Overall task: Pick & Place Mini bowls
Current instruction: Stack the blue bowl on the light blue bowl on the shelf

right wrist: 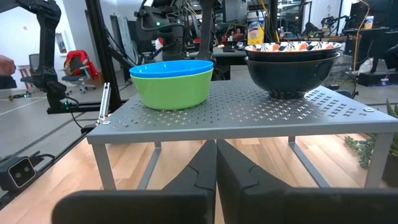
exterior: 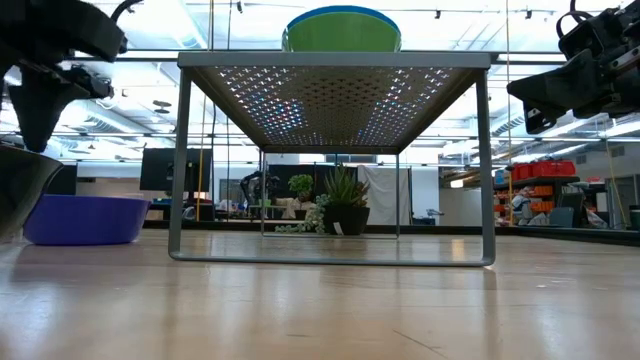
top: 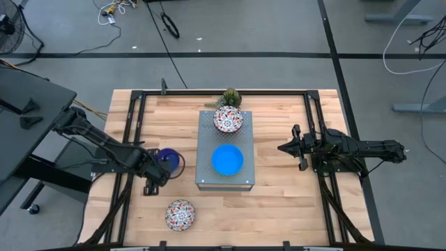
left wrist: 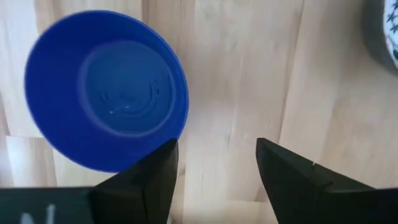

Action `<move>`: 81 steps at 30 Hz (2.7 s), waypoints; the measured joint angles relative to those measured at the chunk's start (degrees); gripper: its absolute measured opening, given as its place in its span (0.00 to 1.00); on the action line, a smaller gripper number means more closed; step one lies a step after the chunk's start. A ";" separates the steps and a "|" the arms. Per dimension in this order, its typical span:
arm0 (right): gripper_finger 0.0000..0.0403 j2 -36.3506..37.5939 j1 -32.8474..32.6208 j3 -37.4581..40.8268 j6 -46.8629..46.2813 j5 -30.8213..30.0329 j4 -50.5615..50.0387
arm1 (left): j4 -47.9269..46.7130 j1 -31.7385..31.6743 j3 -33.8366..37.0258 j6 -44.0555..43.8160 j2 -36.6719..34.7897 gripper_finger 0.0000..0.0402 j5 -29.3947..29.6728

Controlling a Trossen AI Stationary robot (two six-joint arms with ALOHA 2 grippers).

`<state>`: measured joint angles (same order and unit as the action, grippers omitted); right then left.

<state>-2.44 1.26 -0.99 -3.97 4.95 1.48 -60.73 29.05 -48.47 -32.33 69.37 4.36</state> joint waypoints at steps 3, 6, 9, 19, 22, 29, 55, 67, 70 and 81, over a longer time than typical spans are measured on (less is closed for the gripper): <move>0.03 0.00 0.00 0.00 0.00 -0.02 0.02 | 1.38 0.10 1.42 0.51 -0.01 0.54 -0.17; 0.03 0.00 -0.02 0.00 0.00 0.00 0.00 | 2.15 0.10 2.48 3.07 -0.01 0.53 -0.46; 0.03 0.02 -0.01 0.00 0.00 0.00 0.01 | 2.12 0.05 3.45 6.10 -0.01 0.53 -0.02; 0.03 0.01 -0.02 0.00 0.02 -0.01 0.02 | 3.24 -1.73 7.10 7.55 -0.01 0.53 1.89; 0.03 0.01 0.00 0.00 0.01 0.00 0.01 | 4.64 -2.67 8.26 7.56 -0.01 0.53 2.03; 0.03 0.00 0.00 0.00 0.00 -0.01 0.02 | 8.71 -3.90 10.71 7.57 -0.01 0.53 2.11; 0.03 0.00 -0.01 0.00 0.01 0.00 0.01 | 10.67 -5.52 12.53 9.06 -0.01 0.28 1.40; 0.03 0.00 -0.02 0.00 0.02 0.00 0.01 | 11.24 -6.20 12.53 11.20 -0.01 0.20 0.25; 0.03 0.00 0.00 0.00 0.00 0.00 0.02 | 11.26 -6.20 12.53 11.13 -0.01 0.15 -0.35; 0.03 0.00 -0.01 0.00 0.00 -0.01 0.02 | 11.32 -6.24 12.42 10.90 -0.05 0.02 -0.76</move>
<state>-2.44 1.25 -0.99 -3.97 4.94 1.50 -49.42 22.81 -36.05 -21.43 69.32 3.60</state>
